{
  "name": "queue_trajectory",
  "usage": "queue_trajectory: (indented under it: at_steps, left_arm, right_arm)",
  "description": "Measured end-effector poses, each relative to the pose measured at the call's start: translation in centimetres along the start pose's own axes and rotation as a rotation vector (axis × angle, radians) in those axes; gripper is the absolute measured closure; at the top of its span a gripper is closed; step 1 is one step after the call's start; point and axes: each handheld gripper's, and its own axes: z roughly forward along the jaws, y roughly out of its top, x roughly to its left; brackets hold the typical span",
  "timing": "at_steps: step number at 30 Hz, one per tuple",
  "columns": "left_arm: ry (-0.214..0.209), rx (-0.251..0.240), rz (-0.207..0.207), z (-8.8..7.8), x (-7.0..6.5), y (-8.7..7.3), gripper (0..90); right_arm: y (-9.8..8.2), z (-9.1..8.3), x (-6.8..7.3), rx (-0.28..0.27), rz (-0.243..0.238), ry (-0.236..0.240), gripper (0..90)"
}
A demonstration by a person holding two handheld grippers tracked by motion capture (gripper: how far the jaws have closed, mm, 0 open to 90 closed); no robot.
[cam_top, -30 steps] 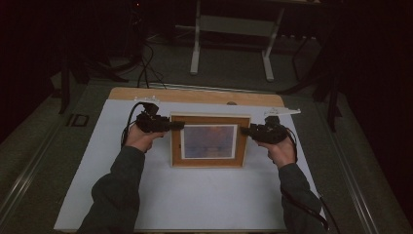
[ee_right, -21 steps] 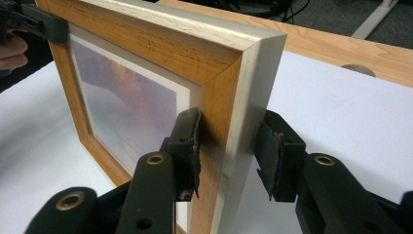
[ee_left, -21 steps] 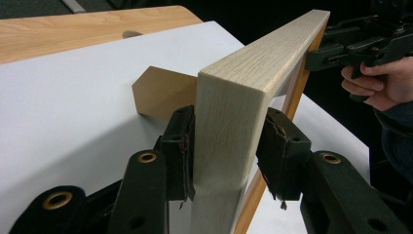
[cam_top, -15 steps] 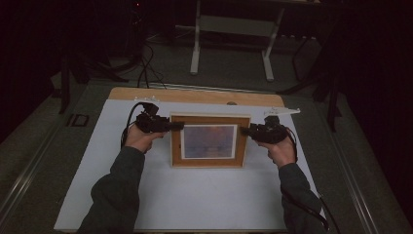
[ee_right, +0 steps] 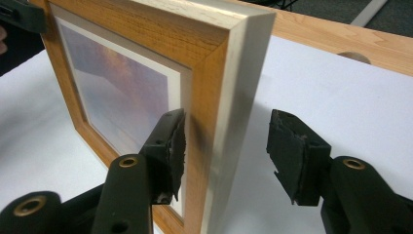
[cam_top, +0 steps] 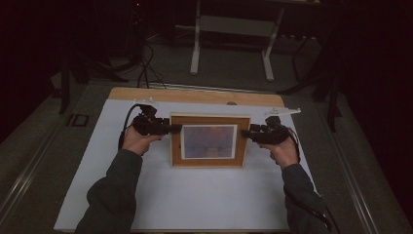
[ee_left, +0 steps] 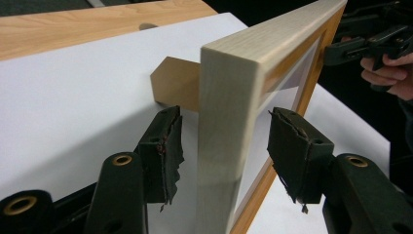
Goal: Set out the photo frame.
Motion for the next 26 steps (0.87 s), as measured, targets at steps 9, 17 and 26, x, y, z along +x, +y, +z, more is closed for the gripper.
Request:
queue_trajectory:
  at_steps: [9,17,26]
  left_arm:
    - [0.102,0.007,0.047,-2.0,-1.5,-0.7,45.6]
    - [0.189,-0.019,0.055,-3.1,-3.0,-3.6,44.9]
    - [0.310,0.014,0.017,-4.0,-3.0,-10.2,43.2]
  right_arm:
    - [-0.4,-1.1,-0.3,0.013,-0.004,-0.007,46.9]
    - [-1.4,-1.5,-0.4,0.010,0.016,-0.003,46.9]
    - [-4.1,-2.0,-0.6,0.005,0.063,-0.006,46.5]
